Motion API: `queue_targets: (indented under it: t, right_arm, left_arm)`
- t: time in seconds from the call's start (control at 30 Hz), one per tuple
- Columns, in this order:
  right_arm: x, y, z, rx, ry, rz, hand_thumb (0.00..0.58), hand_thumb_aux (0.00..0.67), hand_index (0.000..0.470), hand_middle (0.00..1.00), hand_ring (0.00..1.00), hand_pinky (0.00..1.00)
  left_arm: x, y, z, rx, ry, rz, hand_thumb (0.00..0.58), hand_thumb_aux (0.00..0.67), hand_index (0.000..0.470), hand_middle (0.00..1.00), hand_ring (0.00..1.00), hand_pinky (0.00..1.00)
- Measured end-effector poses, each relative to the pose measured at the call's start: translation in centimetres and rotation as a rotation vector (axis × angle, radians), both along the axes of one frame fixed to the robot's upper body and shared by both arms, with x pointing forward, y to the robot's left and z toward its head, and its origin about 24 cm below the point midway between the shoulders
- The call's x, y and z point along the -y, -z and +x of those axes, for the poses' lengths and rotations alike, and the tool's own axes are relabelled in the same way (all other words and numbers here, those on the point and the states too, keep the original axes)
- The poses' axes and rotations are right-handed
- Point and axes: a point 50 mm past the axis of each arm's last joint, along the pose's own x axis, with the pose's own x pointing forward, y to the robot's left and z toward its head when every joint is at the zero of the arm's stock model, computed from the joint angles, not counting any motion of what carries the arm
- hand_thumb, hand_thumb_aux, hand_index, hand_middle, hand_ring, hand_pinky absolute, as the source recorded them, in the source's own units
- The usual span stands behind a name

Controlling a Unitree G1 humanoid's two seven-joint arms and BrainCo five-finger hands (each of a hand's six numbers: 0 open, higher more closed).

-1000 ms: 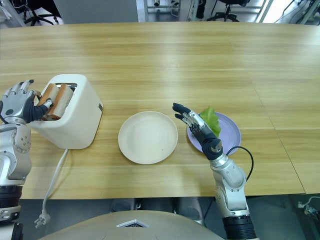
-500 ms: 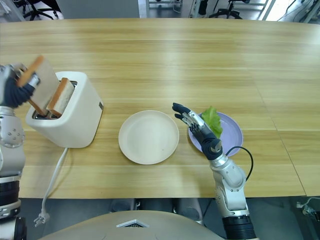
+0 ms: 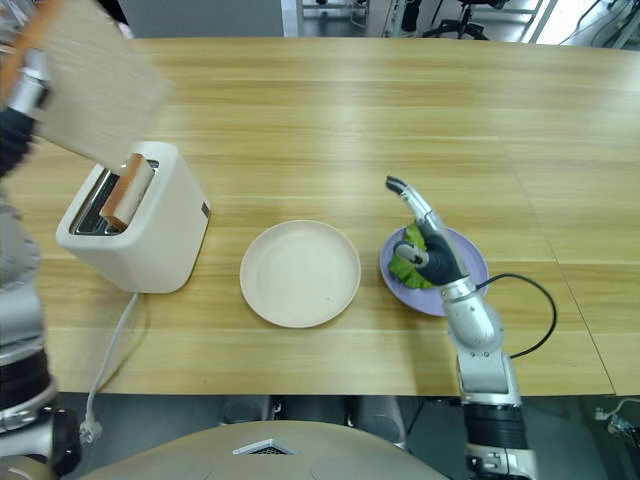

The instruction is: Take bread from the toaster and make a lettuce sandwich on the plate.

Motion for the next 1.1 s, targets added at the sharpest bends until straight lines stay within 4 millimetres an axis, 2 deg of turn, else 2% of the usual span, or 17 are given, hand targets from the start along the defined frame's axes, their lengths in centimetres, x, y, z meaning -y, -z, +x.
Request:
queue_targets:
  t: [0.13,0.27,0.43,0.53,0.67,0.87,0.9,0.93,0.97,1.03,1.07,1.1]
  right_arm:
    - [2.4,-0.8,0.6,0.043,0.135,-0.317,0.000,0.000,0.000,0.00,0.00,0.00]
    - [3.4,-0.3,1.0,0.013,0.186,-0.527,0.000,0.000,0.000,0.00,0.00,0.00]
    - [4.4,2.0,1.7,-0.124,0.195,-0.708,0.000,0.000,0.000,0.00,0.00,0.00]
    - [3.4,3.4,1.9,-0.182,0.138,-0.729,0.000,0.000,0.000,0.00,0.00,0.00]
    - [2.5,4.5,2.6,-0.220,0.086,-0.757,0.000,0.000,0.000,0.00,0.00,0.00]
    - [1.8,5.2,3.5,-0.242,0.055,-0.806,0.000,0.000,0.000,0.00,0.00,0.00]
    - [1.7,5.3,3.6,-0.247,0.051,-0.816,0.000,0.000,0.000,0.00,0.00,0.00]
    - [1.7,5.4,3.7,-0.252,0.047,-0.826,0.000,0.000,0.000,0.00,0.00,0.00]
    - [1.7,5.6,3.8,-0.258,0.043,-0.834,0.000,0.000,0.000,0.00,0.00,0.00]
    - [1.7,5.8,4.0,-0.273,0.044,-0.850,0.000,0.000,0.000,0.00,0.00,0.00]
    - [1.7,5.9,4.1,-0.279,0.044,-0.860,0.000,0.000,0.000,0.00,0.00,0.00]
    - [1.8,5.8,4.2,-0.281,0.044,-0.882,0.000,0.000,0.000,0.00,0.00,0.00]
  left_arm:
    - [4.1,3.6,0.3,-0.257,0.232,0.012,0.580,0.670,0.460,1.00,1.00,1.00]
    - [6.1,7.3,0.7,-0.476,0.327,0.079,0.580,0.670,0.460,1.00,1.00,1.00]
    - [6.4,11.9,1.9,-0.691,0.300,0.155,0.580,0.670,0.460,1.00,1.00,1.00]
    - [6.0,14.2,2.9,-0.782,0.260,0.191,0.580,0.670,0.460,1.00,1.00,1.00]
    - [5.4,16.3,4.2,-0.849,0.209,0.195,0.580,0.670,0.460,1.00,1.00,1.00]
    - [5.3,18.4,5.9,-0.900,0.178,0.199,0.580,0.670,0.460,1.00,1.00,1.00]
    - [5.2,18.9,6.0,-0.914,0.169,0.229,0.285,0.192,0.132,1.00,1.00,1.00]
    - [5.3,19.4,5.9,-0.923,0.159,0.264,0.285,0.192,0.132,1.00,1.00,1.00]
    - [5.3,19.9,5.8,-0.921,0.145,0.314,0.000,0.000,0.000,1.00,1.00,1.00]
    - [5.1,20.5,5.7,-0.899,0.104,0.409,0.000,0.000,0.000,1.00,1.00,1.00]
    - [5.0,20.6,5.6,-0.877,0.087,0.448,0.000,0.000,0.000,0.93,0.93,0.93]
    - [4.7,20.2,5.6,-0.826,0.066,0.506,0.000,0.000,0.000,0.73,0.73,0.73]
